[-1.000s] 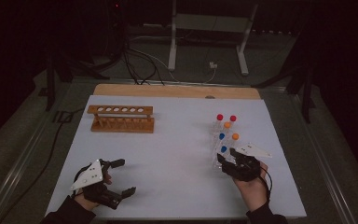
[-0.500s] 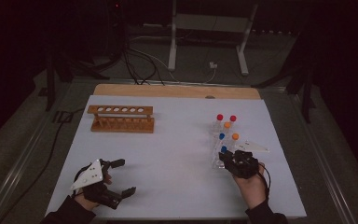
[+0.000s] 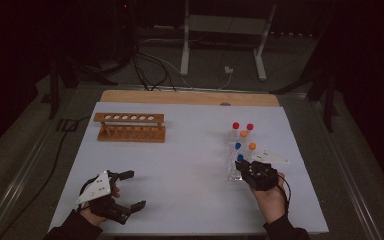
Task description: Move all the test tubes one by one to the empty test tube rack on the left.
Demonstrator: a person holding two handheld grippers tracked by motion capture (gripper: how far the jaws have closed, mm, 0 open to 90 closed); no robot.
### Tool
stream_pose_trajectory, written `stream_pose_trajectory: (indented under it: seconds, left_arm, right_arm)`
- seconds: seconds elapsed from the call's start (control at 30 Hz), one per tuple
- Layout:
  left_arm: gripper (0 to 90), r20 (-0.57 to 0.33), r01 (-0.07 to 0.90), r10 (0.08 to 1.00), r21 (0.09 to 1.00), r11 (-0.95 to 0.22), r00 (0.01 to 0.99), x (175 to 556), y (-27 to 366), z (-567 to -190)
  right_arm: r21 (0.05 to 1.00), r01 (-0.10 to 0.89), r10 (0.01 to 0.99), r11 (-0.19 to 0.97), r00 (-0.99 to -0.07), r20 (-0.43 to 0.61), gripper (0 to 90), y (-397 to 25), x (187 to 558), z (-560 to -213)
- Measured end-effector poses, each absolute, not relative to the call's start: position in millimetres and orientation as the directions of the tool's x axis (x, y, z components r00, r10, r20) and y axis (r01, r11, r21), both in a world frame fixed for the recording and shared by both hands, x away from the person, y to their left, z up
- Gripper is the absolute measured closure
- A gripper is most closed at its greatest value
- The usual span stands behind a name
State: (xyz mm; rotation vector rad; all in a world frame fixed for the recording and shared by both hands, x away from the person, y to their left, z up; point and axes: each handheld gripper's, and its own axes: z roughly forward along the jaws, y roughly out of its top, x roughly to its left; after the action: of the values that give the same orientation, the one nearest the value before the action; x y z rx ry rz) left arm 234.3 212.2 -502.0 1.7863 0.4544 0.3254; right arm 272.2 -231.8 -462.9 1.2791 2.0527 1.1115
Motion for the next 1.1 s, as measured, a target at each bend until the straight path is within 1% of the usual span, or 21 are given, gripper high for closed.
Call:
stream_pose_trajectory:
  seconds: [0.33,0.67,0.8,0.9,0.93,1.1]
  left_arm:
    - [0.5,-0.013,0.132,0.461,0.965,-0.227,0.887,235,211,-502]
    - [0.5,-0.019,0.136,0.453,0.964,-0.228,0.891,236,206,-496]
    - [0.5,-0.034,0.158,0.433,0.954,-0.254,0.901,237,197,-489]
    - [0.5,-0.038,0.164,0.421,0.95,-0.267,0.906,239,194,-485]
    - [0.5,-0.058,0.179,0.398,0.944,-0.276,0.915,241,191,-479]
    - [0.5,-0.092,0.191,0.361,0.949,-0.25,0.928,248,182,-465]
  right_arm:
    - [0.865,0.441,0.887,0.238,-0.462,-0.008,77.2,-234,262,-445]
    - [0.903,0.333,0.879,0.272,-0.468,-0.092,77.3,-226,244,-422]
    - [0.912,0.306,0.861,0.274,-0.501,-0.09,77.3,-219,238,-416]
    - [0.907,0.314,0.836,0.279,-0.545,-0.068,77.2,-209,238,-418]
    - [0.905,0.318,0.828,0.283,-0.557,-0.064,77.2,-206,239,-420]
    - [0.891,0.333,0.791,0.308,-0.61,-0.046,77.2,-190,241,-429]
